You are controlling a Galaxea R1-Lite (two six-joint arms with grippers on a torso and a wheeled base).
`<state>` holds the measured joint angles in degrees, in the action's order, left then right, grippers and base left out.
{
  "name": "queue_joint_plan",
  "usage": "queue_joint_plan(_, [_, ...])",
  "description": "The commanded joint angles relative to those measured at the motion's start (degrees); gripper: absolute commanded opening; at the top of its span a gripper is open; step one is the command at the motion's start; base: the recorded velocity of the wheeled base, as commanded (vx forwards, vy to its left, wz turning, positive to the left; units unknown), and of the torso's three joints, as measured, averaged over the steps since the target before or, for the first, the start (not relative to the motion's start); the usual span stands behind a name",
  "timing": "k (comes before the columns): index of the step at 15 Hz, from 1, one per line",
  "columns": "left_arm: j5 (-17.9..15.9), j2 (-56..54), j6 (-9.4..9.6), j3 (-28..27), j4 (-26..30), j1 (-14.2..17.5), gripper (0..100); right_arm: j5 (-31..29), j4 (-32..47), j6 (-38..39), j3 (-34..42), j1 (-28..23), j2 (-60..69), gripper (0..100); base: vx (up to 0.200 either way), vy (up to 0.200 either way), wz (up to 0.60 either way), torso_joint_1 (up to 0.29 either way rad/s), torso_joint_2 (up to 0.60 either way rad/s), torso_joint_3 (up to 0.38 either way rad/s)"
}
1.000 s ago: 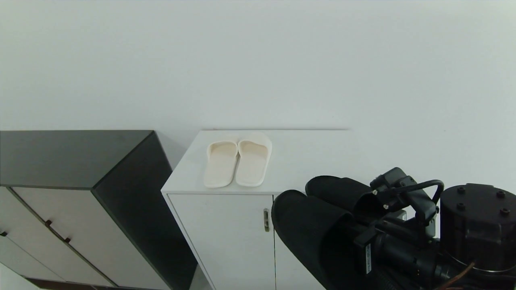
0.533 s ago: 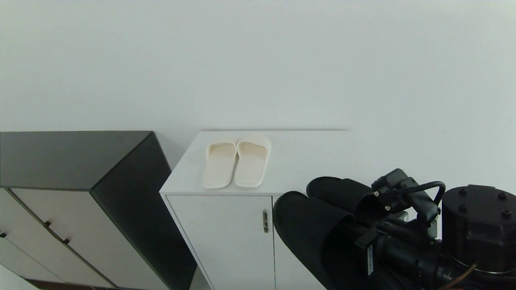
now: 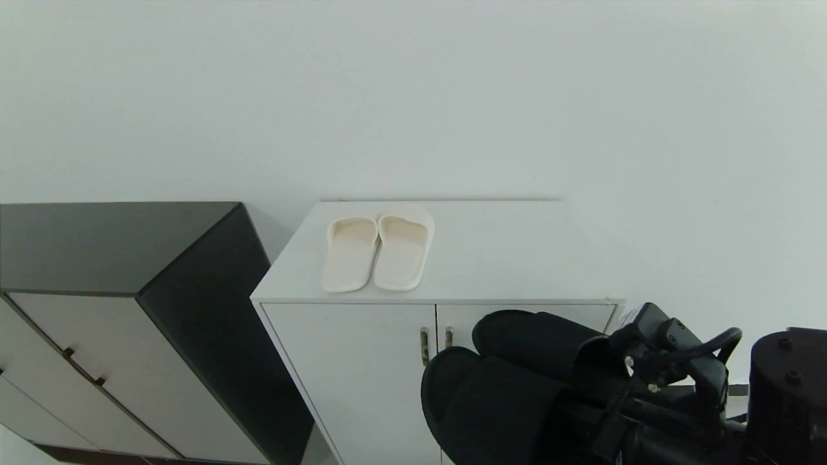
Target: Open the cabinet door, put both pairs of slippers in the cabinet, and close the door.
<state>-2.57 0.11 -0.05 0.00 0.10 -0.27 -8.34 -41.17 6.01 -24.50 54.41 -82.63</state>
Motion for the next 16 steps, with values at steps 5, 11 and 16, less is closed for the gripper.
queue_joint_plan(5, [0.0,0.1,0.22,0.0,0.0,0.0,0,0.3,-0.1,-1.0,2.2,0.4,0.2,0,0.000,0.000,0.00,-0.211,0.50,0.281])
queue_joint_plan(11, [0.0,0.1,0.49,0.0,0.0,0.0,100,0.3,-0.1,-1.2,2.2,0.4,-0.2,0,0.000,0.000,0.00,-0.218,0.54,0.315])
queue_joint_plan(16, [0.0,0.1,0.58,0.0,-0.1,0.0,100,0.4,-0.1,-1.4,2.2,0.4,-0.8,0,0.000,0.000,0.00,-0.192,0.51,0.316])
